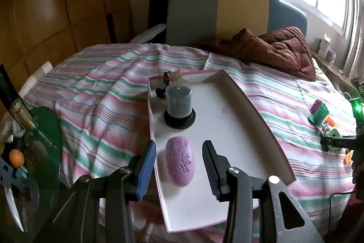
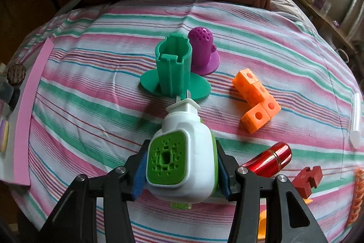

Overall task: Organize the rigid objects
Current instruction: 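Carry the white-green bottle to the tray with the right tool, then set the bottle in the tray beside the purple toy and open the right tool, then move both tools back toward the remaining toys on the bedspread, then grasp the green cup-shaped toy with the left tool while the right tool approaches the yellow scoop, then grasp the yellow scoop with the right tool while the left tool holds the green toy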

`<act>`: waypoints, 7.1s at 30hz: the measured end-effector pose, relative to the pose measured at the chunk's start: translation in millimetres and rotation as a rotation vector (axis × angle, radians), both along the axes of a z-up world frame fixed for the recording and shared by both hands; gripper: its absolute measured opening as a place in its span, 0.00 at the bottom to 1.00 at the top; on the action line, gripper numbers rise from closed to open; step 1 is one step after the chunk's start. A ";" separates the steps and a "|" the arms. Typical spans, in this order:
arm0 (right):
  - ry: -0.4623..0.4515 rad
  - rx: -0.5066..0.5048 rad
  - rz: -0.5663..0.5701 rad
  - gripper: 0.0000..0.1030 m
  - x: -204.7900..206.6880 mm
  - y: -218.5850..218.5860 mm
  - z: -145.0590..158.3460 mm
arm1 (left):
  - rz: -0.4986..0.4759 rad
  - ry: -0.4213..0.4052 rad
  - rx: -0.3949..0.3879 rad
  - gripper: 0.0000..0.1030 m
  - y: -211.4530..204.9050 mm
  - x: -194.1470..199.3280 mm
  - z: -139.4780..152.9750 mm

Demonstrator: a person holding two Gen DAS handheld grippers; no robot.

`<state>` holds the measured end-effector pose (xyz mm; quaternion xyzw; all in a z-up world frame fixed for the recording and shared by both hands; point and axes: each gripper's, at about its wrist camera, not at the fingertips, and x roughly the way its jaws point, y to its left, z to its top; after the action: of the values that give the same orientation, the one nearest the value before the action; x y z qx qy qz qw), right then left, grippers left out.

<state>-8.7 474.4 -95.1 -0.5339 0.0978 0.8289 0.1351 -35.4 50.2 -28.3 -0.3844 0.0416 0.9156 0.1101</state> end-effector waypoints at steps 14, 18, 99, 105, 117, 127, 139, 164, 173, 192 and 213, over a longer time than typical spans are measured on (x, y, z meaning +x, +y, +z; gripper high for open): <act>0.005 -0.130 0.051 0.50 18.6 -55.6 4.8 | 0.010 -0.039 0.040 0.41 -18.0 3.4 -16.4; 0.016 -0.065 0.066 0.50 22.2 -76.3 4.4 | 0.017 -0.040 0.048 0.41 -24.9 4.2 -18.2; 0.271 -0.020 0.071 0.67 19.8 -87.0 72.7 | -0.061 0.038 0.047 0.41 4.3 10.5 25.2; 0.268 0.074 -0.036 0.67 35.2 -32.9 74.3 | -0.119 0.057 0.057 0.41 26.1 12.8 34.1; 0.363 -0.038 -0.622 0.72 103.8 88.7 69.4 | -0.327 -0.020 0.119 0.41 113.3 21.1 34.0; 0.404 -0.226 -0.678 0.74 113.5 104.0 60.8 | -0.523 -0.128 0.078 0.41 226.2 15.7 -2.6; 0.440 -0.345 -0.691 0.77 118.3 109.2 55.1 | -0.643 -0.153 -0.002 0.44 340.6 -11.1 -34.3; 0.481 -0.467 -0.870 0.78 148.6 139.6 39.5 | -0.612 -0.097 0.034 0.29 296.9 11.2 -62.0; 0.243 -0.522 -0.813 0.78 123.2 134.6 6.7 | -0.623 -0.110 0.055 0.29 247.4 46.7 -51.0; 0.203 -0.580 -0.528 0.80 85.5 97.1 3.5 | -0.606 -0.129 0.035 0.29 211.8 59.3 -47.4; -0.128 -0.123 -0.093 0.26 79.0 11.0 12.0 | -0.627 -0.142 0.073 0.30 197.6 60.8 -60.1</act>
<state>70.3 485.4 -83.1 -0.5879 0.1645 0.7784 0.1463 25.3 247.9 -88.4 -0.4116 0.1173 0.8088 0.4033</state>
